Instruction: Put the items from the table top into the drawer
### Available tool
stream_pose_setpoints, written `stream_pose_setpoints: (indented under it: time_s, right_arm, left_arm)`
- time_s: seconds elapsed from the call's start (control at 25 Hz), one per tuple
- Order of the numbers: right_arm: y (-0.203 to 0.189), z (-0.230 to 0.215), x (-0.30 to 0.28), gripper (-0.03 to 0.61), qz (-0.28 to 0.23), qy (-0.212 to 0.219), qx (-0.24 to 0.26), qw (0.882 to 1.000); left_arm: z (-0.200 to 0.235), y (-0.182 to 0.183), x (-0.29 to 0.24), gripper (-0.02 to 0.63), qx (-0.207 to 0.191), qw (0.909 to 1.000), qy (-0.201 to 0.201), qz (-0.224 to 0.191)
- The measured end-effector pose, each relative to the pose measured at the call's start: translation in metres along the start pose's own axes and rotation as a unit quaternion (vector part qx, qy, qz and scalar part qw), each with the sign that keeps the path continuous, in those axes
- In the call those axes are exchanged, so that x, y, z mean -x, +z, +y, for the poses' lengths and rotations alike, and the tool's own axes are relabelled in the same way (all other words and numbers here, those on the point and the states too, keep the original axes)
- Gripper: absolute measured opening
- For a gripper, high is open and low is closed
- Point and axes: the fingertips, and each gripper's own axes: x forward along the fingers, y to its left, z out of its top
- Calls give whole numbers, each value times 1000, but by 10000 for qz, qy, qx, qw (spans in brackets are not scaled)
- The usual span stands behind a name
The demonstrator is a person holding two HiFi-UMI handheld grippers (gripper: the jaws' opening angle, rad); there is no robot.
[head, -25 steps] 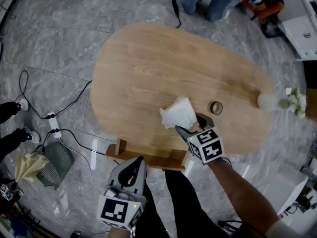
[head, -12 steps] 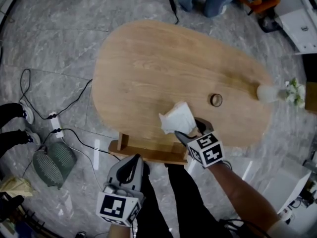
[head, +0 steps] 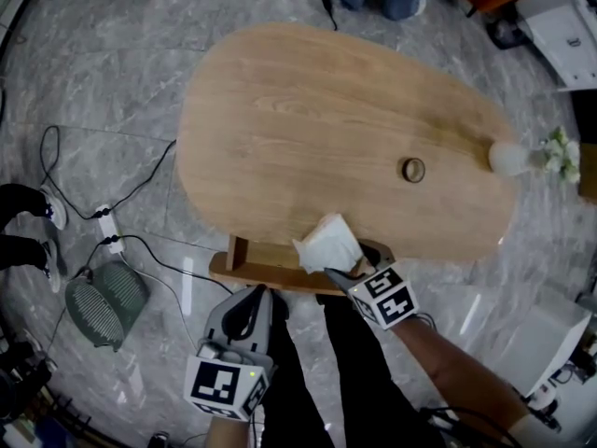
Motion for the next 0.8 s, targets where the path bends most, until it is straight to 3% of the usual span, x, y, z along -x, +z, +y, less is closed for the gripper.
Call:
stream_pose_setpoints:
  time_s: [0.56,0.8]
  right_arm:
    - [-45,54,-20,344,199,422,197,9987]
    - [-52,66,-23,344,315,632,707,9950]
  left_arm:
    - [5,-25,9,0,-43,9999,-57,90]
    - [6,-37,11,0,-51,9999,-92,138]
